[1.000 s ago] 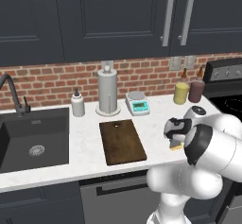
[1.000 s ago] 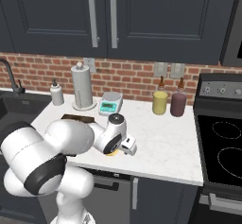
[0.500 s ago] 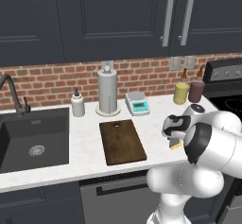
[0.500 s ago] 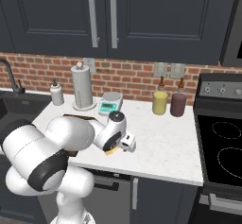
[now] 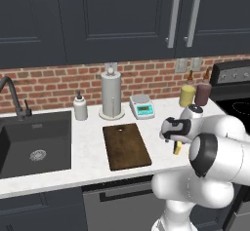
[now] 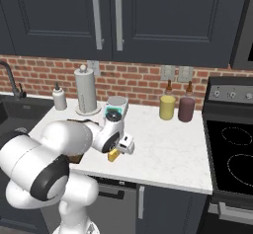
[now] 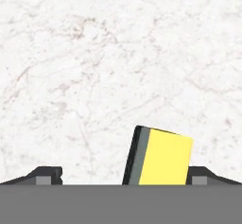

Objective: Pick up the sponge from the counter and clean the cutting board by briefly scrubbing or pressing down on the cutting board. Once finished, release the sponge.

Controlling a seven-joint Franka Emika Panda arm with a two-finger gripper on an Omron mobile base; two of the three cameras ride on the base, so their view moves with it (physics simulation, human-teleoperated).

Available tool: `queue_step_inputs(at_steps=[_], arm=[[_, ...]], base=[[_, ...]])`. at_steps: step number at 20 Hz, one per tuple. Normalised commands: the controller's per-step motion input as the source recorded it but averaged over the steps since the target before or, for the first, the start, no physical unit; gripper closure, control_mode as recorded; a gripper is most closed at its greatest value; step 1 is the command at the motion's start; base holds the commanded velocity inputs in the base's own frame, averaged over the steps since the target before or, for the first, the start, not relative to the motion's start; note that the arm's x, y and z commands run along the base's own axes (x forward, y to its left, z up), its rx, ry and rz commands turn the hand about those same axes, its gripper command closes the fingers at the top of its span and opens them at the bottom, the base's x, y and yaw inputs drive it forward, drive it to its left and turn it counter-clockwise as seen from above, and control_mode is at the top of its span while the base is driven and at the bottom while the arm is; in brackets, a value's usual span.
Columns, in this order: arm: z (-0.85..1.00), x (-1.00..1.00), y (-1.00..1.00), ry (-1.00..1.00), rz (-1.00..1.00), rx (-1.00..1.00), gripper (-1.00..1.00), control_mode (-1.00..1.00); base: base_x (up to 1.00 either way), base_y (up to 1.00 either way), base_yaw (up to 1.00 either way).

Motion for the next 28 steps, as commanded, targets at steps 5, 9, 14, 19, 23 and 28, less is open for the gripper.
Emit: queue_step_inputs(at_steps=[5,9,14,19,23,28], arm=[[-0.02,0.0,0.18,0.0,0.01,0.0,-1.0,-1.0],[0.0,-0.08,-0.05,0.0,0.0,0.0,-1.0,-1.0],[0.0,-0.16,-0.12,0.0,0.0,0.0,-1.0,-1.0],[-0.01,-0.16,-0.04,0.0,0.0,0.0,1.0,-1.0],[0.0,-0.02,0.0,0.0,0.0,0.0,1.0,-1.0],[-0.01,0.1,0.0,0.0,0.0,0.0,1.0,-1.0]], base=[[0.0,0.0,0.0],[0.0,0.0,0.0],[0.0,0.0,0.0],[0.0,0.0,0.0],[0.0,0.0,0.0],[0.0,0.0,0.0]])
